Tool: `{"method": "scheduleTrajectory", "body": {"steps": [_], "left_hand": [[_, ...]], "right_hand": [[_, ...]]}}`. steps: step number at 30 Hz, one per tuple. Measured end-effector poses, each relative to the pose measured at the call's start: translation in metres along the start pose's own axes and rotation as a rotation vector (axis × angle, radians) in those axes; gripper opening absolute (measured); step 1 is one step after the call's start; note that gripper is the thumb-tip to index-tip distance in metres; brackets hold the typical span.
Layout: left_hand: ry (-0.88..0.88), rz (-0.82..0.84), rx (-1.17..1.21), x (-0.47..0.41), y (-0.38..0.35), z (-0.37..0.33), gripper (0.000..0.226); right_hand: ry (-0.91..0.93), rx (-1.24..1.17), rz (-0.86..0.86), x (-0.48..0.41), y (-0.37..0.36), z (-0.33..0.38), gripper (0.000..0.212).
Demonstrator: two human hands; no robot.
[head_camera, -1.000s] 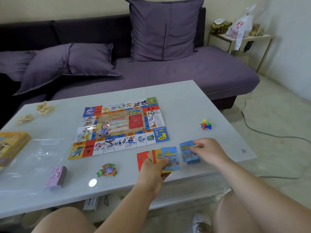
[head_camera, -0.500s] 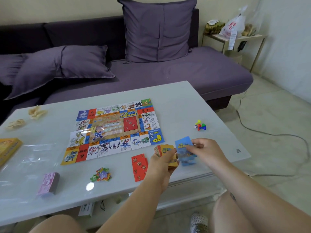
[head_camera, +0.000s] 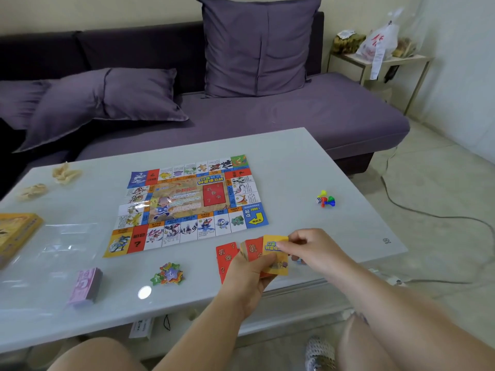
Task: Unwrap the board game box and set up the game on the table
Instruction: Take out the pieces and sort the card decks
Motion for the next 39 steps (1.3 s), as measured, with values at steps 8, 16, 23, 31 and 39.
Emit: {"method": "scheduleTrajectory", "body": {"steps": [8,16,23,31,39], "left_hand": [[-0.051,-0.093,0.086,0.01,0.056,-0.025,0.021],[-0.071,-0.063,0.044,0.017,0.059,-0.033,0.018],[-0.098,-0.077,0.052,0.025,0.089,-0.044,0.014],[-0.076,-0.111,0.101,0.024,0.103,-0.042,0.013],[-0.108,-0.149,-0.006,0.019,0.115,-0.04,0.016]], "right_hand": [[0.012,0.227,-0.037,-0.026,-0.014,0.007,0.029],[0.111,0.105,0.14,-0.006,-0.066,0.047,0.019],[-0.061,-0.132,0.19,-0.011,-0.084,0.041,0.006],[-0.101,-0.142,0.209,-0.011,-0.108,0.041,0.006],[-0.086,-0.122,0.211,-0.007,-0.114,0.04,0.009]]}}
Point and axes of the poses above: each hand's wrist, its own x-axis away from the middle knuckle, its own y-axis out of the back of the hand, z = x × y, the point moved 7 cm from there along -x, towards the middle knuckle, and after that the axes turned 2 degrees about -z, right-handed, at the moved point
